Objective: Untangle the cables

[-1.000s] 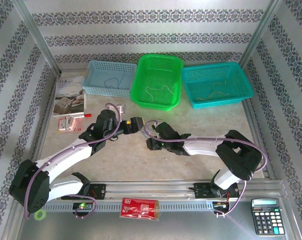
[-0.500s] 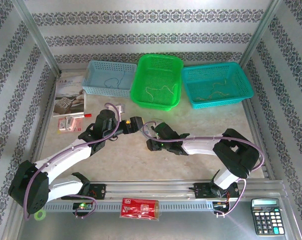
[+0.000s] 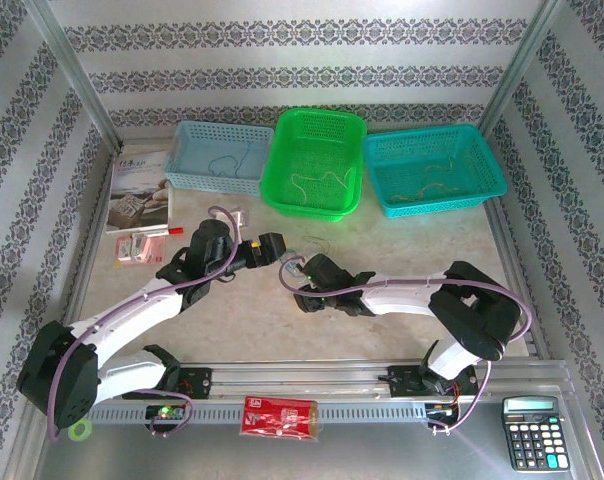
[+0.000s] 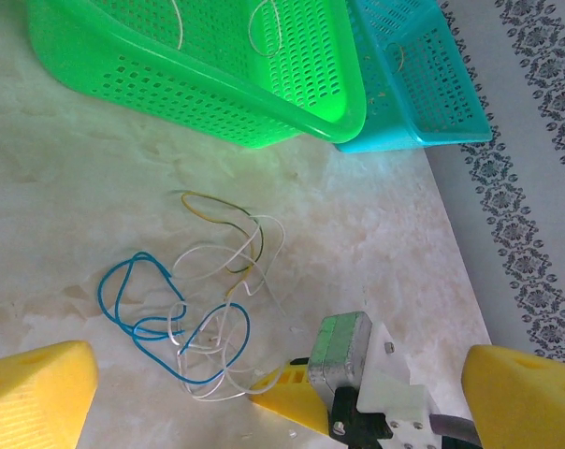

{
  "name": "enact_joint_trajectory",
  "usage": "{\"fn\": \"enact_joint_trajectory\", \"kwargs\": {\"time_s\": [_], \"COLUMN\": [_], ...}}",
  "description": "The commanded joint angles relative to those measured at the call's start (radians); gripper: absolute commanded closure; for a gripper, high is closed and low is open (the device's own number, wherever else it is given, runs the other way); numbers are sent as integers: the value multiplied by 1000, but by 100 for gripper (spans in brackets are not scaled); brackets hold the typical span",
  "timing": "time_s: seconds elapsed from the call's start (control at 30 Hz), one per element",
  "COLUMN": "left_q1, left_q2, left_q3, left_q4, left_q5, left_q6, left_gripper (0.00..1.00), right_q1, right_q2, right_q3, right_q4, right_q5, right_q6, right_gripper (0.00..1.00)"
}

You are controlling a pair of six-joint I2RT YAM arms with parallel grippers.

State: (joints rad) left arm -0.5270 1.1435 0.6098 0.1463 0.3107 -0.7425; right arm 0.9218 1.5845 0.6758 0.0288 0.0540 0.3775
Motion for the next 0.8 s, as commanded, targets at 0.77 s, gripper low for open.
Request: {"fn": "enact_joint_trajectory", "kwargs": {"time_s": [0.77], "left_q1": [29], "left_q2": [-27], "left_q3": [-16], "left_q4": [44], "left_q5": [21], "left_q6": [-15], "left_gripper": [0], "right_q1": [-5], "right_q2": [67], "right_q3": [127], "right_q4": [-100], "right_q5": [55], "right_q6": [-93], "right_gripper": [52]}}
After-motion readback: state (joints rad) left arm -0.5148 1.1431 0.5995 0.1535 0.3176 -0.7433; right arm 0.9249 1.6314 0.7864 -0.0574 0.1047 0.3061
